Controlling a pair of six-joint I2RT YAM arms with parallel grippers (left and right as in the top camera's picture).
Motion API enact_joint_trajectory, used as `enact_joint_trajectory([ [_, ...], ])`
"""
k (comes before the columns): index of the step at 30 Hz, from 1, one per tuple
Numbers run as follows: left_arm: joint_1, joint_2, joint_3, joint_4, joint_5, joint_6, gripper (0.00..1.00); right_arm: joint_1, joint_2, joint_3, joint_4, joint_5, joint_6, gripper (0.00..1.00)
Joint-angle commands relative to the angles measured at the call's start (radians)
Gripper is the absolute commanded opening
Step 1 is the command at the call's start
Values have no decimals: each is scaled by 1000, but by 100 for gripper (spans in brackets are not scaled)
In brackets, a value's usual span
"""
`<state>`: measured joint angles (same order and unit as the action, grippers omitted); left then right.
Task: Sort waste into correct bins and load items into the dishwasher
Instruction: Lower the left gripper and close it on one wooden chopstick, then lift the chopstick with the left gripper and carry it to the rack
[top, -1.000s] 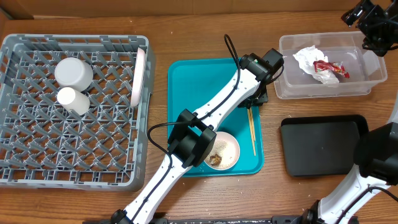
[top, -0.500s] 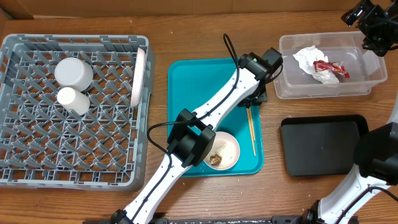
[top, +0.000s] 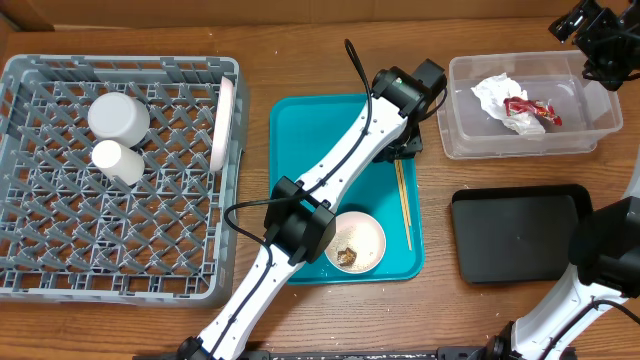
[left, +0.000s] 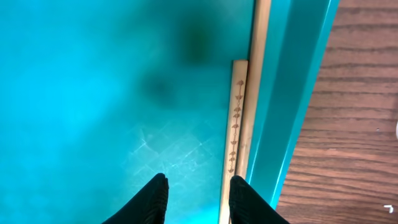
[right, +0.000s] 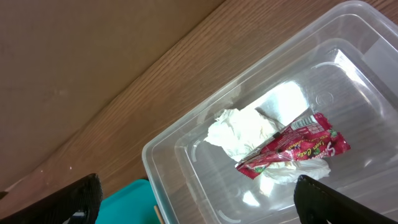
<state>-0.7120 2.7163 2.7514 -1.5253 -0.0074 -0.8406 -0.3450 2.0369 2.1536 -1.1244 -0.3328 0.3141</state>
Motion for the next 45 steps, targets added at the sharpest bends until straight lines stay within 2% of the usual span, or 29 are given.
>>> enact_joint_trajectory([
  [1,-11,-11,-47,21,9,-32,36,3,-48,7,4,3,4,100],
  [8,-16,-11,-144,121,34,-27,36,3,-48,7,4,3,4,100],
  [20,-16,-8,-146,123,33,-26,36,3,-48,7,4,3,4,100],
  [27,-16,-5,-147,124,26,-27,14,3,-48,7,4,3,5,100],
  [34,-16,-5,-153,117,21,-27,13,3,-48,7,4,3,5,100],
  [36,-16,-5,-161,117,19,-26,4,3,-48,6,4,3,4,100],
  [45,14,-57,-87,48,34,64,4,3,-48,7,4,3,4,100],
])
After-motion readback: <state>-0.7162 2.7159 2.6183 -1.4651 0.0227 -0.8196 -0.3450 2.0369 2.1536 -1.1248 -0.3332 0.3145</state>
